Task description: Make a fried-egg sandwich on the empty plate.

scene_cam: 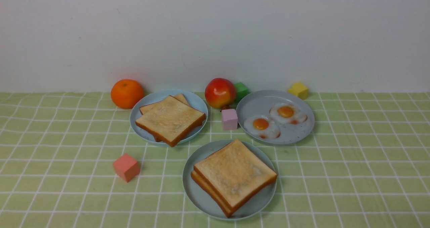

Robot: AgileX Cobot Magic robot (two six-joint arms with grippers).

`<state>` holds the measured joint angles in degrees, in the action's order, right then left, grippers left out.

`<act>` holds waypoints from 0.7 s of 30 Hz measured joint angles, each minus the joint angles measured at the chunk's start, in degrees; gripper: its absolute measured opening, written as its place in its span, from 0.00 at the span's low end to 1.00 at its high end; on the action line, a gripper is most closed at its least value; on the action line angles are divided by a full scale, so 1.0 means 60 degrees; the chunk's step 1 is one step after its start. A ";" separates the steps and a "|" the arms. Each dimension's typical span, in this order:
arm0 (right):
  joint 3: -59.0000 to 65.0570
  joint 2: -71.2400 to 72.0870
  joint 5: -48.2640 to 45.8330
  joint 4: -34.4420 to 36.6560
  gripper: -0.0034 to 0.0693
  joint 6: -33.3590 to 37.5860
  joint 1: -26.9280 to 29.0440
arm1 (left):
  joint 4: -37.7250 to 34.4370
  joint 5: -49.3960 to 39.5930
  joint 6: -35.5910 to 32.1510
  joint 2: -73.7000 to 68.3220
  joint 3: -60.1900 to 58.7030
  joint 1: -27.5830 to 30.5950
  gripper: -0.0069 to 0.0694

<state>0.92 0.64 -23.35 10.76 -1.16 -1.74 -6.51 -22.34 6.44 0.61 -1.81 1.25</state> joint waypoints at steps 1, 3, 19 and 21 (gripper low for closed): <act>0.0000 0.0000 0.0000 0.0000 0.07 0.0000 0.0000 | 0.0000 0.0000 0.0000 0.0000 0.0000 0.0000 0.07; 0.0000 0.0000 0.0000 0.0000 0.08 0.0000 0.0000 | 0.0015 0.0000 0.0000 0.0000 0.0000 0.0000 0.07; 0.0000 0.0000 -0.0003 0.0000 0.09 0.0000 0.0000 | 0.0015 0.0000 0.0029 0.0000 0.0000 0.0000 0.07; 0.0000 0.0000 -0.0003 0.0000 0.10 0.0000 0.0000 | 0.0020 0.0000 0.0029 0.0000 0.0000 0.0000 0.07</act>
<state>0.92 0.64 -23.37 10.76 -1.16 -1.74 -6.39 -22.34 6.62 0.61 -1.81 1.25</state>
